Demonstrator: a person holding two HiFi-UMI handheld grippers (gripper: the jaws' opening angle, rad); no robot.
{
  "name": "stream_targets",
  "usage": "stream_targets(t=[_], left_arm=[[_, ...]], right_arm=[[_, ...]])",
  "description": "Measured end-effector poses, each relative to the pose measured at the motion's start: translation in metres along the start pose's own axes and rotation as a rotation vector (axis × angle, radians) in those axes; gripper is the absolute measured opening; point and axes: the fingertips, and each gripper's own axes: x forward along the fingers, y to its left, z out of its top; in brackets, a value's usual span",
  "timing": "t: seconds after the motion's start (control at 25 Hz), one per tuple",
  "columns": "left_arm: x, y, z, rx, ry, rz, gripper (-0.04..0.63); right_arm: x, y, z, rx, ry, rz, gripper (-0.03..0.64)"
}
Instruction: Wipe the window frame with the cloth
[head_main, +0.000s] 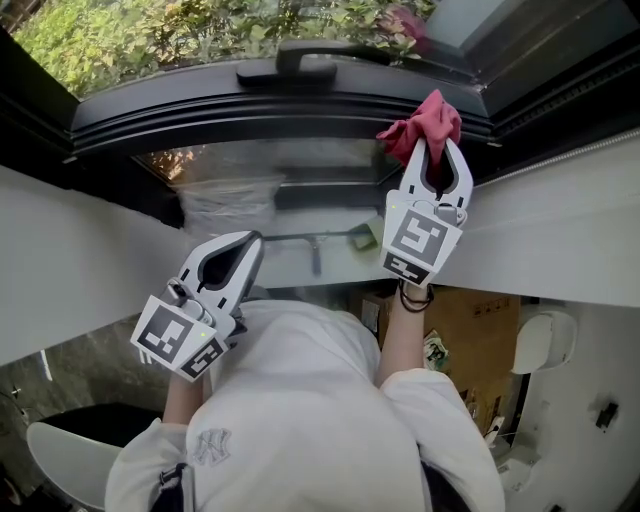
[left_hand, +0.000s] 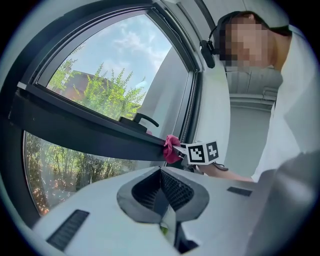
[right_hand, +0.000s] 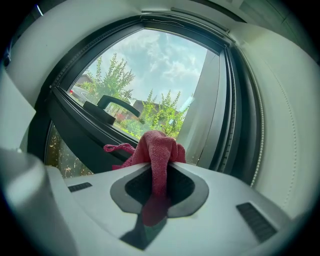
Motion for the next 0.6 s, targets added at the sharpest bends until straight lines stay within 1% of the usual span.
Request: stream_targets(t=[0.16,0.6], left_arm=[[-0.002,0.003,-0.001,-0.001,0.006,0.012,0.009],[-0.011,0.01,0.0,-0.007,0.004,0.027,0.009]], right_arm=[[-0.001,0.008,0.004,-0.001,-0.009,0.013,0.06],[-0.002,0.013,0.006,-0.001,0.003,0.004,0.057]])
